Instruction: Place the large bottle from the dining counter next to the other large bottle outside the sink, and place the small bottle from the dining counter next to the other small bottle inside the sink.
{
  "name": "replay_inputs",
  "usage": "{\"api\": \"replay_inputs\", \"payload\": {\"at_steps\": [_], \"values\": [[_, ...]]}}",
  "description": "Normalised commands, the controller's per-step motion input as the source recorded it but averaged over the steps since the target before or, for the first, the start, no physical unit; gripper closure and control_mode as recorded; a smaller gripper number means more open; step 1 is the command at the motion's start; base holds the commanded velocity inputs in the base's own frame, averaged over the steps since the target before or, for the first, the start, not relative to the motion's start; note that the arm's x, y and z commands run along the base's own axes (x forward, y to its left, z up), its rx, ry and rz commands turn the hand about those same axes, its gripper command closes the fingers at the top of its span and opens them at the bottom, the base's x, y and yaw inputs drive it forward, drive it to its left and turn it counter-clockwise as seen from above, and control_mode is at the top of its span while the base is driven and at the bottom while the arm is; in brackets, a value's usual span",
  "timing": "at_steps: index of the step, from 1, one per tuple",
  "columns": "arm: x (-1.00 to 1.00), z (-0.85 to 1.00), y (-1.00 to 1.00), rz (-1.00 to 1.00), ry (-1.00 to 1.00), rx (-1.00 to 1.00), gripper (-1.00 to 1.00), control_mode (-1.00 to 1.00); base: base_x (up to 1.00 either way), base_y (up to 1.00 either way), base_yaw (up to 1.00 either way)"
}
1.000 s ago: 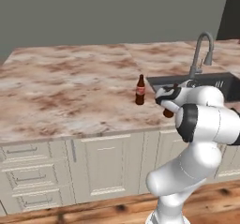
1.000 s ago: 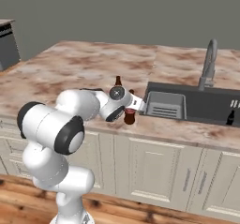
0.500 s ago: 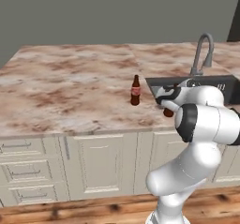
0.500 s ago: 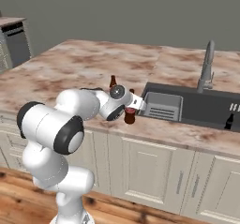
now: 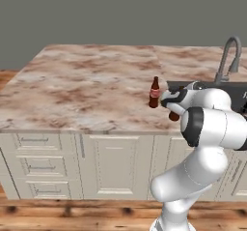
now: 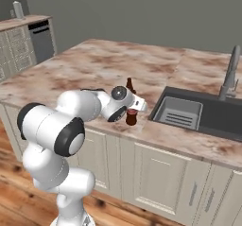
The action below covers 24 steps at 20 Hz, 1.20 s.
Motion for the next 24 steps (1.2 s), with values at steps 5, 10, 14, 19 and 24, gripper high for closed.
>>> {"api": "replay_inputs", "payload": {"at_steps": [5,10,14,19,24], "values": [[0.00,0.00,0.00,0.00,0.00,0.00,1.00,1.00,0.20,-0.26,0.17],[0.00,0.00,0.00,0.00,0.00,0.00,1.00,1.00,0.31,-0.34,0.10],[0.00,0.00,0.00,0.00,0.00,0.00,1.00,1.00,0.36,-0.44,0.06],[0.00,0.00,0.00,0.00,0.00,0.00,1.00,1.00,0.29,-0.46,0.05],[0.00,0.00,0.00,0.00,0.00,0.00,1.00,1.00,0.28,-0.39,0.03]]}}
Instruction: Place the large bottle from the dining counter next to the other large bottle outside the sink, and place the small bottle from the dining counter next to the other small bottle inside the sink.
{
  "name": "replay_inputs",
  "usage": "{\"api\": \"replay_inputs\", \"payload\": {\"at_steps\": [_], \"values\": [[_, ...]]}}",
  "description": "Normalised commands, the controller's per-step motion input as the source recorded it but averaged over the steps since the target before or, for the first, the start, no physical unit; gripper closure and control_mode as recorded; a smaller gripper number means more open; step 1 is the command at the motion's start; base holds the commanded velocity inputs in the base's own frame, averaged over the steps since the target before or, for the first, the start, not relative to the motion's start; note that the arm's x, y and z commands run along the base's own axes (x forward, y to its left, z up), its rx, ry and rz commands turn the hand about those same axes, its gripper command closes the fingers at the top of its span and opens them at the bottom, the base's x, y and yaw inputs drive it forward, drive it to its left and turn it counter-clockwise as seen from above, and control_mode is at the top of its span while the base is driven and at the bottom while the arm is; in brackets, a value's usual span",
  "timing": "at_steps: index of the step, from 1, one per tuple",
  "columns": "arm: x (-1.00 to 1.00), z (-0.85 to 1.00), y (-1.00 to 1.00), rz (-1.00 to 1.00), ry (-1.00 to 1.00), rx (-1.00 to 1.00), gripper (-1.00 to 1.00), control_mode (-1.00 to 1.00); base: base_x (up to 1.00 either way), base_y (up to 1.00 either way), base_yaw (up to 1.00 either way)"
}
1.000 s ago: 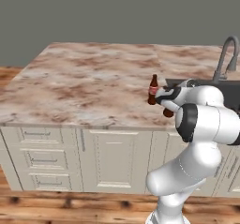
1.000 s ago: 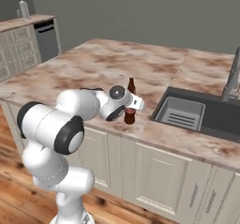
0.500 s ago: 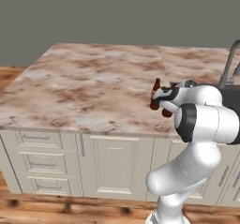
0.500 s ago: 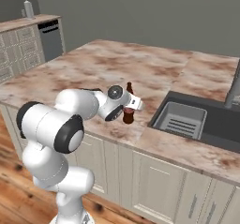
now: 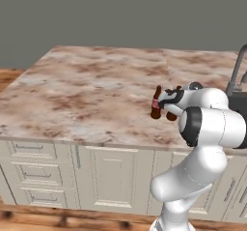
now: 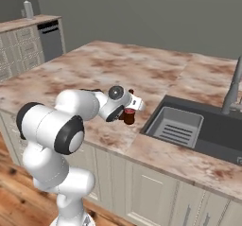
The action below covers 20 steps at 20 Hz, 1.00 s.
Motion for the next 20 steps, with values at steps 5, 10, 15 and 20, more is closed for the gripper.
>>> {"api": "replay_inputs", "payload": {"at_steps": [5,10,15,20], "values": [[0.00,0.00,0.00,0.00,0.00,0.00,1.00,1.00,0.37,-0.24,0.00],[0.00,0.00,0.00,0.00,0.00,0.00,1.00,1.00,0.12,-0.08,0.00],[0.00,0.00,0.00,0.00,0.00,0.00,1.00,1.00,0.00,0.00,0.00],[0.00,-0.03,0.00,0.00,0.00,0.00,1.00,-1.00,0.00,0.00,0.00]]}}
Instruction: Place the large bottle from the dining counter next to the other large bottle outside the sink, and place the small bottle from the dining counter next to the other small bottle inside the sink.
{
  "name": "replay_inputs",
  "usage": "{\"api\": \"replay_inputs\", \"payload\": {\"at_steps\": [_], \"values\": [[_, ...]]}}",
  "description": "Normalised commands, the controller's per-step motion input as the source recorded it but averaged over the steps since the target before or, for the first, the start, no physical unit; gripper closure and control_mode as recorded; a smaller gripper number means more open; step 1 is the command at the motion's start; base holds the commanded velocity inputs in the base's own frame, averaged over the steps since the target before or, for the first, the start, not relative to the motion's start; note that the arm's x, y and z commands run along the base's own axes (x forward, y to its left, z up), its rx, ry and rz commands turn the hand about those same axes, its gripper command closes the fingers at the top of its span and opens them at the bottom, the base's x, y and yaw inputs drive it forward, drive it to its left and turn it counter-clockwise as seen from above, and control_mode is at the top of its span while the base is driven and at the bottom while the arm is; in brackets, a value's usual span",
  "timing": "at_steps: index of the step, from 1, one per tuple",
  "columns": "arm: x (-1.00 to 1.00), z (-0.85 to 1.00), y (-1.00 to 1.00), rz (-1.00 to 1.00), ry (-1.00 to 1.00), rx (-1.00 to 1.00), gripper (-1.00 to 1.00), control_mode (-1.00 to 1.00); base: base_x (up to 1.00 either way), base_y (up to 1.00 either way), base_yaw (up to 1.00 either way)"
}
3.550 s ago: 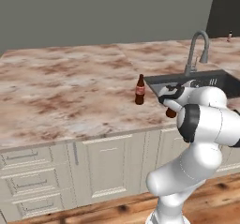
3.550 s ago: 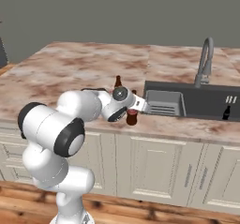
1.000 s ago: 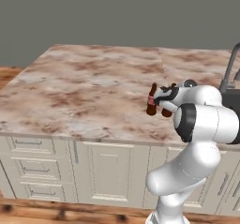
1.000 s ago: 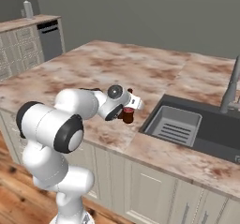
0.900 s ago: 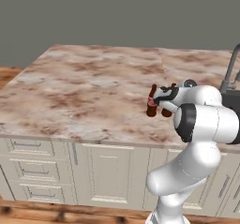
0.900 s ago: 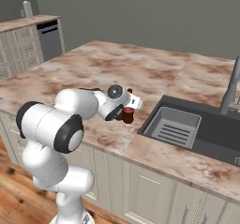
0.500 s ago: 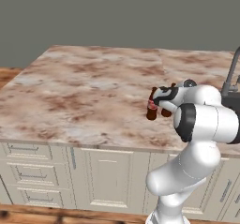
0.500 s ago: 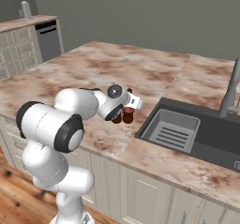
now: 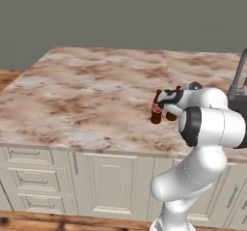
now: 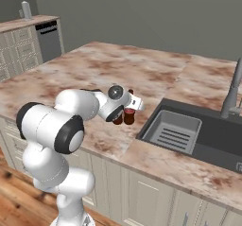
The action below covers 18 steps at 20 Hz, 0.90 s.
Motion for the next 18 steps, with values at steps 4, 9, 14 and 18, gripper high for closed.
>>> {"api": "replay_inputs", "payload": {"at_steps": [4,9,14,18], "values": [[0.00,-0.21,0.00,0.00,0.00,0.00,1.00,-1.00,0.00,0.00,0.00],[0.00,-0.28,0.00,0.01,0.00,0.00,1.00,-1.00,0.00,0.00,0.00],[-0.02,-0.24,0.00,0.03,0.00,0.00,1.00,-1.00,0.00,0.00,0.00],[-0.10,-0.21,0.00,0.04,0.00,0.00,1.00,-1.00,0.00,0.00,0.00]]}}
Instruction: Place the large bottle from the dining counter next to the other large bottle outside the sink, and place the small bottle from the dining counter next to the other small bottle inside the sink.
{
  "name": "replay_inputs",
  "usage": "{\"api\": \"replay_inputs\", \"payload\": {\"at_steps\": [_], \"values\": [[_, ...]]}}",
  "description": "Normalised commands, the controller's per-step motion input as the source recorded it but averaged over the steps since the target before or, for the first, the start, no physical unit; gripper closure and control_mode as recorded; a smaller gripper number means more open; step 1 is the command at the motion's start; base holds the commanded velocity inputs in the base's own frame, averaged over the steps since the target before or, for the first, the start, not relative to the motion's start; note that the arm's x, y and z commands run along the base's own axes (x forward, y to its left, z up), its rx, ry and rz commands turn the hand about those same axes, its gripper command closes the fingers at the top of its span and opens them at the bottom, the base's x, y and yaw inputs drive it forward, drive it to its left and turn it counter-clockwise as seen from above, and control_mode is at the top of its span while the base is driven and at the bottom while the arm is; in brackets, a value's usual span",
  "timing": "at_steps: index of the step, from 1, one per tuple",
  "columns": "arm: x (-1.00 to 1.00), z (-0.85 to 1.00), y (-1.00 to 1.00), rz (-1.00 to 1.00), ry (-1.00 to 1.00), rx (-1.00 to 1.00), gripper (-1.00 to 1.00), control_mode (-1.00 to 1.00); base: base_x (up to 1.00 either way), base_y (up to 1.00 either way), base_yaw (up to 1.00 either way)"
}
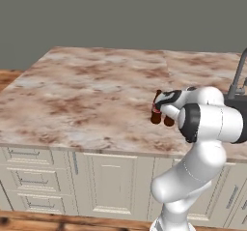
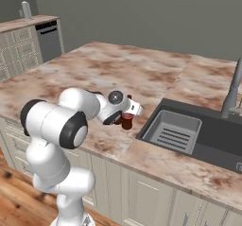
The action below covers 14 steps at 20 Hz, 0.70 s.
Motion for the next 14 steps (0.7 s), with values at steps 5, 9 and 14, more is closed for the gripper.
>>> {"api": "replay_inputs", "payload": {"at_steps": [5,9,14], "values": [[-0.08,-0.22,0.00,0.04,0.00,0.00,1.00,-1.00,0.00,0.00,0.00],[-0.03,-0.26,0.00,0.04,0.00,0.00,1.00,-1.00,0.00,0.00,0.00],[0.00,-0.30,0.00,0.05,0.00,-0.01,1.00,-1.00,0.00,0.00,0.00]]}}
